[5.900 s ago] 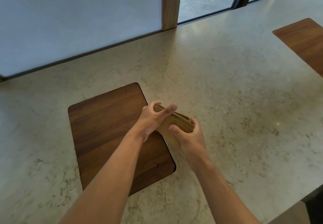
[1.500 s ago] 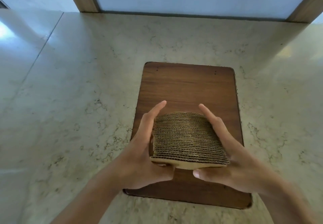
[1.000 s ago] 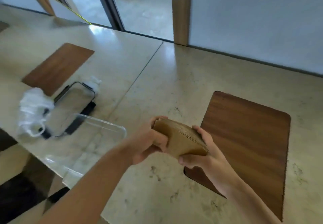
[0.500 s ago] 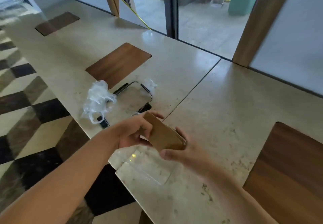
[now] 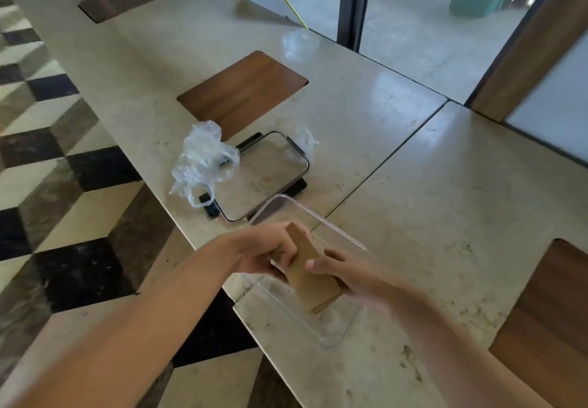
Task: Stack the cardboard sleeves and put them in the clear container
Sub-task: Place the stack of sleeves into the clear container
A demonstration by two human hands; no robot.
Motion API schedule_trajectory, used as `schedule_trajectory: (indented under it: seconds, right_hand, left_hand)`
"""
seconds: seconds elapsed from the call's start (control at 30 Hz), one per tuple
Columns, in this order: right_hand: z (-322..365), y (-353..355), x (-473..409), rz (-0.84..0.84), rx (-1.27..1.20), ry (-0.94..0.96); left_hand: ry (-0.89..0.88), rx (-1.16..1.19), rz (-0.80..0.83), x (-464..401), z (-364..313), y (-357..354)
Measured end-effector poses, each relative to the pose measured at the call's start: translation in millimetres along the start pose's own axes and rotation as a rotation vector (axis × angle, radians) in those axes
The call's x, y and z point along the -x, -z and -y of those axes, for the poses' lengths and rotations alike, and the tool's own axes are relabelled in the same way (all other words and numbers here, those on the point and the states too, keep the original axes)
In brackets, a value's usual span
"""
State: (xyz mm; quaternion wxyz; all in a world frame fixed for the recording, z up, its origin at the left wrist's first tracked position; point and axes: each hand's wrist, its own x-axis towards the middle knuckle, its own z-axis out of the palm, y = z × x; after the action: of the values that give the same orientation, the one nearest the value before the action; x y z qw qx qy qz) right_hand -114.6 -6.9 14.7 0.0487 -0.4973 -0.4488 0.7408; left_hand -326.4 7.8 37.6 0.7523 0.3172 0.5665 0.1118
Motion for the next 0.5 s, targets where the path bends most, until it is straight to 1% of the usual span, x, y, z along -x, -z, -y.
schedule_trajectory:
  seconds: [0.17, 0.23, 0.33, 0.5]
  right_hand:
    - [4.2, 4.3, -2.0, -0.019, 0.026, -0.129]
    - [-0.4, 12.0, 4.9, -0.006, 0.061, -0.155]
    - [-10.3, 25.4, 18.2, -0.014, 0.088, -0.183]
    - [-25.4, 49.6, 43.6, -0.024, 0.051, -0.216]
  left_hand:
    - [0.029, 0.043, 0.007, -11.2, 7.0, -7.1]
    - [0.038, 0.039, 0.036, -17.0, 9.7, -16.0]
    - [0.049, 0.009, 0.09, -26.8, 6.8, -36.9]
    - [0.079, -0.1, 0.189, -49.5, -6.1, -74.1]
